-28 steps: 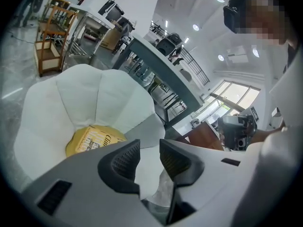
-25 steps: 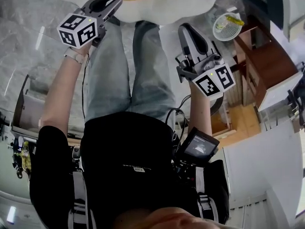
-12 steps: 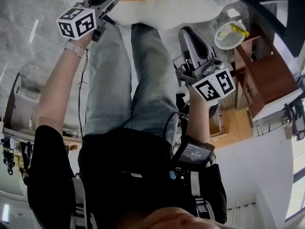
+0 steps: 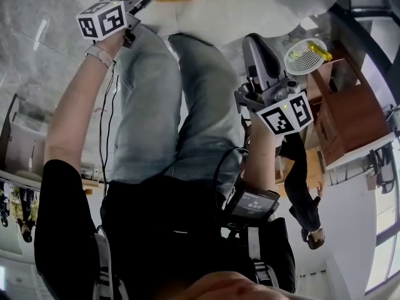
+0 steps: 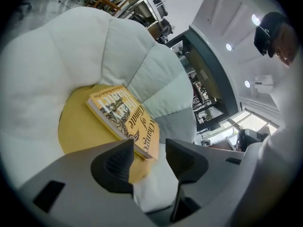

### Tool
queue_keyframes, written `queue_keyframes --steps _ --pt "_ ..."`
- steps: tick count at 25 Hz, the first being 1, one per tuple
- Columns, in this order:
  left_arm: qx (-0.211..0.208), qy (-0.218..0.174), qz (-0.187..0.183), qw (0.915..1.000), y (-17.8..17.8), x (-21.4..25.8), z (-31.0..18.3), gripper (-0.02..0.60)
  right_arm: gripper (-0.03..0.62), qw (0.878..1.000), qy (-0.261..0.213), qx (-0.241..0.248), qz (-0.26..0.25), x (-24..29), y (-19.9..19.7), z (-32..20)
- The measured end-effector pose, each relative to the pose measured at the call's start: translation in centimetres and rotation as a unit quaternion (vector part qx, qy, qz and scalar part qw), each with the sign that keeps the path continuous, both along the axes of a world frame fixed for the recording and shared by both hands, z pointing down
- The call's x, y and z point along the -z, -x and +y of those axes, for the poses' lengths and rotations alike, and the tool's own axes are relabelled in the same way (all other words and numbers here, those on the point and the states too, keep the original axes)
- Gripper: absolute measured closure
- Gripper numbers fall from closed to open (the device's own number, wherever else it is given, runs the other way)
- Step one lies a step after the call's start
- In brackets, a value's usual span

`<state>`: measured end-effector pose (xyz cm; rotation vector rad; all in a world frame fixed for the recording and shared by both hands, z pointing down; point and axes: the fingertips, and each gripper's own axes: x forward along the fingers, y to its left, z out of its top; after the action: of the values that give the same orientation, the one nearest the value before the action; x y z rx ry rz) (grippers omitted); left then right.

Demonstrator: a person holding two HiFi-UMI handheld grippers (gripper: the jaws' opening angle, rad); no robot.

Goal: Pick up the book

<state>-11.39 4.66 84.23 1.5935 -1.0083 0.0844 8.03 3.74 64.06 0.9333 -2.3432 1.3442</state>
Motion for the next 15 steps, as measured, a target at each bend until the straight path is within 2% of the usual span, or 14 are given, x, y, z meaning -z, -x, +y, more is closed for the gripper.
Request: queue_keyframes --steps 4,10,15 --pt "0.014 0.013 0.021 0.9996 0.0 -1.2 0.7 0.371 0.545 1.0 -0.005 0.006 0.001 -0.3 0.3 0.3" --pt "0.027 0.011 0.028 0.9992 0.4 -2.2 0.8 0.366 0.545 1.0 -0.02 0.014 0.005 -0.6 0.5 0.1" --pt "0.019 0.017 0.031 0.9992 0.5 -2.4 1.0 0.349 0.545 0.999 -0.039 0.021 0.005 0.2 0.9 -0.2"
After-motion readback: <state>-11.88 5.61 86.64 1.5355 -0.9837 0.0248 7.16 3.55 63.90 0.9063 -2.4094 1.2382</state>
